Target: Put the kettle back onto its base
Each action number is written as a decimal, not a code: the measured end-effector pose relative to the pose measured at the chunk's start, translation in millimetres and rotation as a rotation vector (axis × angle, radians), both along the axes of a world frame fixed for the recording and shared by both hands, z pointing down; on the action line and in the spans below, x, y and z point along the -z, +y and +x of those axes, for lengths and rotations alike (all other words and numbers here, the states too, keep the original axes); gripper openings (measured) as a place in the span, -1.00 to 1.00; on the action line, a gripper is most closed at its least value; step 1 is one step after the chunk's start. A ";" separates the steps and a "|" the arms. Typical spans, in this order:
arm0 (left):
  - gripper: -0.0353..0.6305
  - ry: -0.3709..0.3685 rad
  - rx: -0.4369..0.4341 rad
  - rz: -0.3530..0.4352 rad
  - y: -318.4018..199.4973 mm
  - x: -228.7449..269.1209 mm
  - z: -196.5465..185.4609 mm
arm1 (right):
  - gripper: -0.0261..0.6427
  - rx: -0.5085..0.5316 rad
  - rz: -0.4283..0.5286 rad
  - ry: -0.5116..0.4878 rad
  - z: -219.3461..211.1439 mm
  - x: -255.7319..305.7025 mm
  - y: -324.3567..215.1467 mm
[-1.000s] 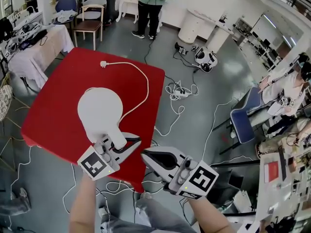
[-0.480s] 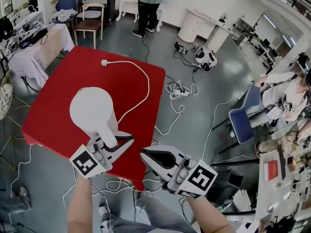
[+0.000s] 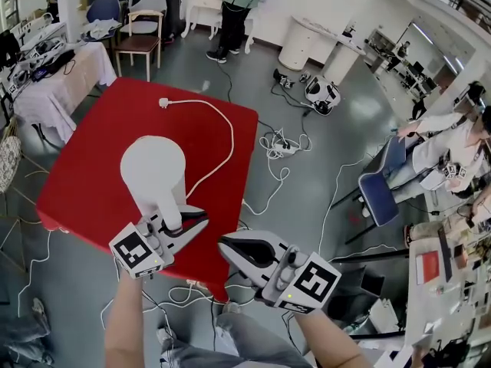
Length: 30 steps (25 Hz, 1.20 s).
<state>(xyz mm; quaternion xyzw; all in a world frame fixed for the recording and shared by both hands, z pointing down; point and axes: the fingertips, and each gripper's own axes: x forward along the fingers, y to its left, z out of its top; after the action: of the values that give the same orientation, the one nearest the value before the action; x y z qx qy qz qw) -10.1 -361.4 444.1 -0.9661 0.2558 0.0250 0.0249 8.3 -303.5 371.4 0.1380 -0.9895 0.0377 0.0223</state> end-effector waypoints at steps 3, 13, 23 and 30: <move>-0.64 -0.007 -0.037 -0.016 3.8 -1.2 1.6 | -0.90 0.006 -0.001 -0.004 -3.5 0.0 3.0; -0.59 -0.102 0.173 -0.005 -1.8 -11.7 -21.4 | -0.90 0.014 -0.001 -0.010 -10.2 0.9 8.2; -0.59 -0.124 0.281 -0.010 14.9 -16.1 -61.9 | -0.90 0.031 0.001 -0.026 -12.5 2.9 21.1; -0.39 -0.069 0.250 -0.043 32.8 -16.0 -103.6 | -0.90 0.039 -0.006 -0.028 -21.3 1.3 29.3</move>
<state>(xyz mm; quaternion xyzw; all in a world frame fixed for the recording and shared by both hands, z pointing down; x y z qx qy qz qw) -113.7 -328.7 460.1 -0.9272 0.3738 -0.0170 0.0158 -13.0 -274.2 370.2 0.1182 -0.9920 0.0424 0.0097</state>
